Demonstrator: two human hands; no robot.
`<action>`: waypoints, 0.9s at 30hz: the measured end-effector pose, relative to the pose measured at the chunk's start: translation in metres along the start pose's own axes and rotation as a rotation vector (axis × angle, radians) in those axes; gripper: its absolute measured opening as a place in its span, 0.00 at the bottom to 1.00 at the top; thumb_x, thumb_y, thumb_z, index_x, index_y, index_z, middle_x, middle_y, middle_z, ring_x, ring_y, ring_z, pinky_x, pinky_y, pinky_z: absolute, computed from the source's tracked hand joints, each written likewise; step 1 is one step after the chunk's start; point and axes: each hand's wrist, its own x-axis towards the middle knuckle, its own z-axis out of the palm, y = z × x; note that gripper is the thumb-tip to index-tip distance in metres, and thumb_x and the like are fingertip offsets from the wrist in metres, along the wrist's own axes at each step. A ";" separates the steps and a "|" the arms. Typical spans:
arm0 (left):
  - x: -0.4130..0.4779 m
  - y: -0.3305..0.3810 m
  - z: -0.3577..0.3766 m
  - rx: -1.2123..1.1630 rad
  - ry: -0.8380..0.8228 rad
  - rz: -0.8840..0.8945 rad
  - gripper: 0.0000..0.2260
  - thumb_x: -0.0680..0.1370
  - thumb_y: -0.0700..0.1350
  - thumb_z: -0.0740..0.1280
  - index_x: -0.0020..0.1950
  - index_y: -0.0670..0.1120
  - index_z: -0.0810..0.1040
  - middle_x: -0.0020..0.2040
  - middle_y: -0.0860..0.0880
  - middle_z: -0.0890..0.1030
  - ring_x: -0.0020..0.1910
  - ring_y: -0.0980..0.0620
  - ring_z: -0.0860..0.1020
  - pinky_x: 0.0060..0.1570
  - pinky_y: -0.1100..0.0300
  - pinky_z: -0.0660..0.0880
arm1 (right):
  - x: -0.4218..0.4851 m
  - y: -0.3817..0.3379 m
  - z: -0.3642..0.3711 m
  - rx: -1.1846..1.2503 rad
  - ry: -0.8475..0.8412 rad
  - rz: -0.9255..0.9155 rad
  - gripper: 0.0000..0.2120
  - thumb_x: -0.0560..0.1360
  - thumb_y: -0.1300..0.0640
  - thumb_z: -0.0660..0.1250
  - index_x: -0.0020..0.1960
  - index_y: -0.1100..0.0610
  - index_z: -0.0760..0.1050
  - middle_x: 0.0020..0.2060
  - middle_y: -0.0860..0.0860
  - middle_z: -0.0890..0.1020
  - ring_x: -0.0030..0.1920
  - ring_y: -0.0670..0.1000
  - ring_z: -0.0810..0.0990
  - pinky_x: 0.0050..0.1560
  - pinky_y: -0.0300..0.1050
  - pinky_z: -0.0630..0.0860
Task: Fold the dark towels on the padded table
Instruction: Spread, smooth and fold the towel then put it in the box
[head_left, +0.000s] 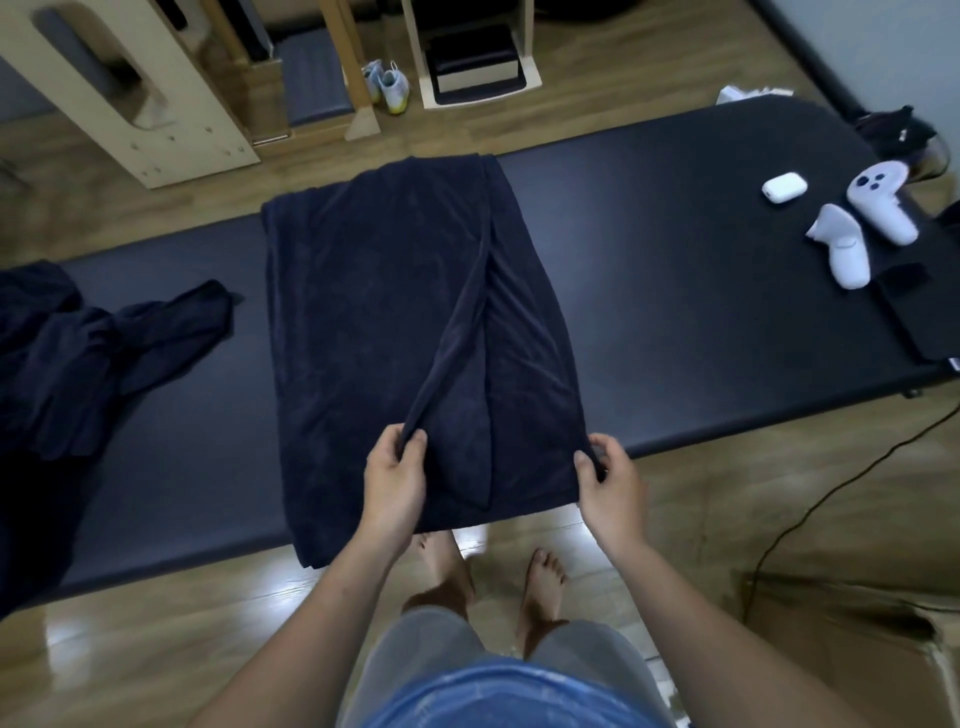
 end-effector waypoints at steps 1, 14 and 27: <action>-0.004 0.001 0.004 0.054 -0.008 0.032 0.05 0.82 0.43 0.63 0.48 0.44 0.77 0.43 0.52 0.80 0.44 0.53 0.78 0.44 0.62 0.73 | -0.009 -0.001 -0.001 -0.013 -0.009 -0.061 0.10 0.79 0.55 0.65 0.60 0.50 0.77 0.51 0.43 0.82 0.52 0.44 0.78 0.56 0.41 0.74; -0.034 0.006 0.046 0.527 -0.191 0.276 0.11 0.75 0.38 0.66 0.55 0.48 0.81 0.52 0.55 0.82 0.51 0.57 0.78 0.53 0.70 0.70 | -0.054 -0.054 0.012 0.177 -0.101 -0.109 0.08 0.74 0.58 0.72 0.42 0.46 0.77 0.38 0.42 0.82 0.43 0.42 0.80 0.43 0.28 0.72; -0.039 0.007 0.036 0.669 -0.244 0.448 0.08 0.76 0.46 0.69 0.53 0.46 0.80 0.43 0.52 0.76 0.42 0.54 0.75 0.42 0.61 0.72 | -0.043 -0.074 0.016 0.201 -0.270 -0.032 0.14 0.78 0.48 0.65 0.37 0.53 0.78 0.32 0.48 0.82 0.38 0.49 0.79 0.42 0.46 0.75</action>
